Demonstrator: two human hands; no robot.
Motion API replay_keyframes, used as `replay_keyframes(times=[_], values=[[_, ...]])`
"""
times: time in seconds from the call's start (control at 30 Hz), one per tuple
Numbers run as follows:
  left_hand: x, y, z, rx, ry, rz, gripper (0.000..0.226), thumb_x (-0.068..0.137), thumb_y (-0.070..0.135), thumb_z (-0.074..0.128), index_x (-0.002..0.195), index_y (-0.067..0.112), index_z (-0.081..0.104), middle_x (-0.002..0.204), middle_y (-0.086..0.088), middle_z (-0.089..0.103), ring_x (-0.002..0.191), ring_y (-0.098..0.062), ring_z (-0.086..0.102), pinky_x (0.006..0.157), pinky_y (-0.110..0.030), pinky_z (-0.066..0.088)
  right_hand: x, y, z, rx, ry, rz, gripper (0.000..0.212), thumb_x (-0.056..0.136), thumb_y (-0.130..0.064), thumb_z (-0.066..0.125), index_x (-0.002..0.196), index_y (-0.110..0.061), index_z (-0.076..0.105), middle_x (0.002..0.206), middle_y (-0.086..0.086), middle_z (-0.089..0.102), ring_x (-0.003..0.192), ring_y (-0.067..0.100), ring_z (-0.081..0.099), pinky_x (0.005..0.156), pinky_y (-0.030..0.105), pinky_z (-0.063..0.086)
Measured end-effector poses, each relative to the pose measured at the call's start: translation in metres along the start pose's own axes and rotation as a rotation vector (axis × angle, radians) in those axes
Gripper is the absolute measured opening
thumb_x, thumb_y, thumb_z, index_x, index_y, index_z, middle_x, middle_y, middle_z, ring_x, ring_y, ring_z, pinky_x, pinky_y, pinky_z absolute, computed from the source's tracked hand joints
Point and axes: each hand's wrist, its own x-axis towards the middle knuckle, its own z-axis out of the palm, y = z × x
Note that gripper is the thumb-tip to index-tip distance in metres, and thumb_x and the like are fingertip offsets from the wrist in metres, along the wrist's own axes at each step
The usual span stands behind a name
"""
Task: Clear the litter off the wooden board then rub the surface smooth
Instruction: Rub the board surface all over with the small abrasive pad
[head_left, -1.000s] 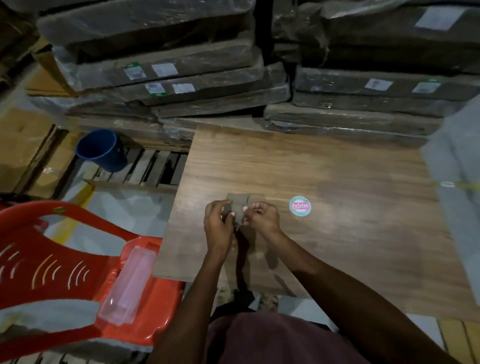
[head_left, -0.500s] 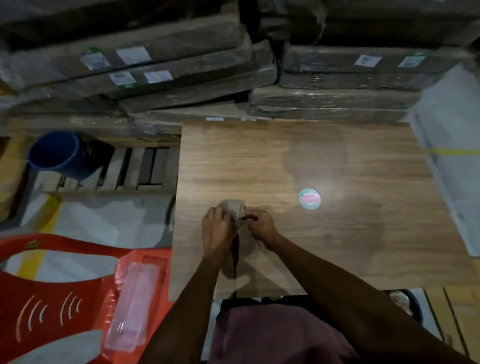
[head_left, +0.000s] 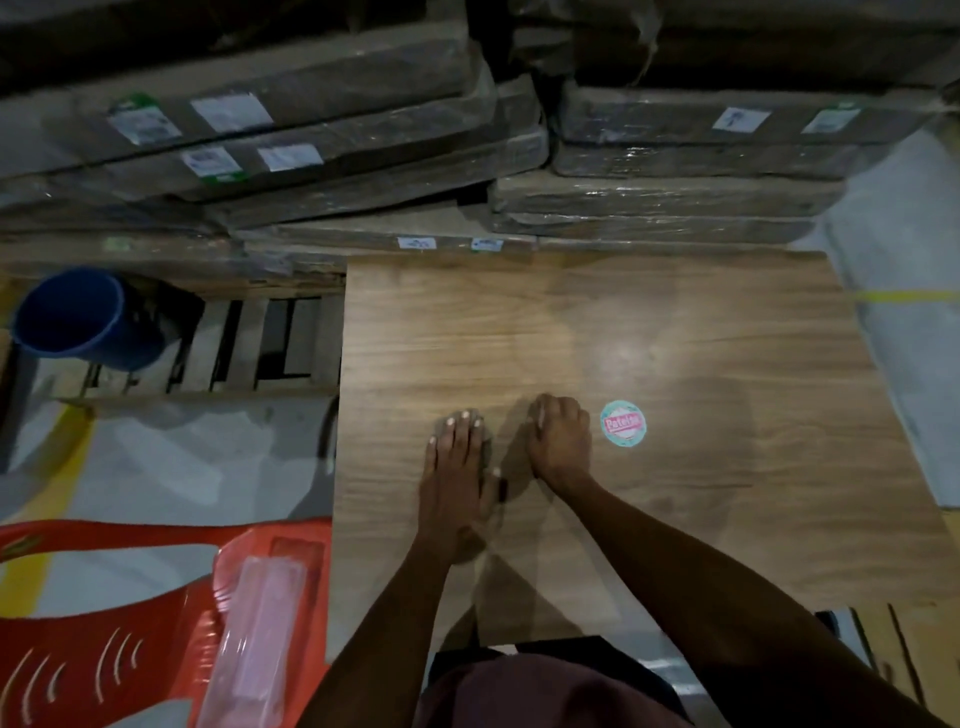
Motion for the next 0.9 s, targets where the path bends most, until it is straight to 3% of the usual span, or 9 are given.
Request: replay_keyframes(times=[0.07, 0.2, 0.4, 0.53, 0.67, 0.8, 0.9], values=[[0.011, 0.004, -0.005, -0.024, 0.028, -0.033, 0.076, 0.103, 0.058, 0.022, 0.164, 0.015, 0.008, 0.172, -0.007, 0.000, 0.158, -0.029, -0.003, 0.127, -0.049, 0.005, 0.014, -0.007, 0.002, -0.035, 0.006, 0.022, 0.047, 0.091, -0.033, 0.058, 0.135, -0.014, 0.055, 0.138, 0.016, 0.048, 0.122, 0.041, 0.045, 0.098, 0.049, 0.043], [0.048, -0.003, -0.013, -0.002, 0.059, -0.113, 0.078, 0.099, 0.057, 0.030, 0.162, 0.013, 0.022, 0.169, -0.012, 0.019, 0.156, -0.034, 0.015, 0.124, -0.054, 0.018, 0.045, -0.026, 0.012, -0.070, -0.016, -0.026, 0.053, 0.095, -0.043, 0.056, 0.145, -0.025, 0.049, 0.154, 0.013, 0.038, 0.136, 0.038, 0.035, 0.106, 0.051, 0.035], [0.112, -0.038, -0.037, 0.018, 0.067, -0.170, 0.072, 0.106, 0.051, 0.028, 0.164, 0.017, 0.002, 0.172, -0.008, -0.004, 0.158, -0.030, -0.008, 0.127, -0.052, 0.002, 0.058, -0.016, 0.023, -0.178, 0.037, -0.099, 0.050, 0.101, -0.055, 0.042, 0.148, -0.037, 0.043, 0.161, 0.003, 0.032, 0.142, 0.033, 0.032, 0.106, 0.049, 0.032], [0.152, -0.062, -0.057, 0.056, 0.124, -0.160, 0.061, 0.107, 0.041, 0.025, 0.163, 0.020, 0.016, 0.172, -0.006, 0.007, 0.158, -0.031, 0.001, 0.127, -0.053, 0.008, 0.058, -0.017, 0.021, -0.199, 0.053, -0.087, 0.051, 0.099, -0.058, 0.041, 0.147, -0.040, 0.043, 0.159, 0.000, 0.033, 0.140, 0.032, 0.033, 0.104, 0.049, 0.032], [0.192, -0.076, -0.075, 0.132, 0.139, -0.161, 0.056, 0.099, 0.028, 0.042, 0.154, 0.016, 0.037, 0.166, -0.008, 0.029, 0.153, -0.033, 0.021, 0.124, -0.051, 0.019, 0.060, -0.019, 0.022, -0.210, 0.058, -0.060, 0.051, 0.097, -0.058, 0.043, 0.145, -0.041, 0.045, 0.158, 0.000, 0.035, 0.139, 0.033, 0.035, 0.102, 0.048, 0.032], [0.215, -0.079, -0.088, 0.260, 0.192, -0.139, 0.063, 0.093, 0.035, 0.041, 0.152, 0.012, 0.035, 0.154, -0.012, 0.039, 0.134, -0.036, 0.039, 0.112, -0.050, 0.031, 0.061, -0.021, 0.021, -0.212, 0.085, -0.045, 0.050, 0.096, -0.058, 0.046, 0.143, -0.042, 0.047, 0.157, -0.001, 0.036, 0.137, 0.031, 0.036, 0.099, 0.046, 0.033], [0.228, -0.077, -0.082, 0.230, 0.218, -0.153, 0.066, 0.101, 0.043, 0.033, 0.159, 0.012, 0.025, 0.165, -0.013, 0.026, 0.148, -0.036, 0.027, 0.121, -0.052, 0.020, 0.061, -0.020, 0.021, -0.215, 0.108, -0.043, 0.050, 0.095, -0.058, 0.049, 0.142, -0.042, 0.049, 0.156, -0.002, 0.037, 0.136, 0.030, 0.037, 0.098, 0.046, 0.034]])
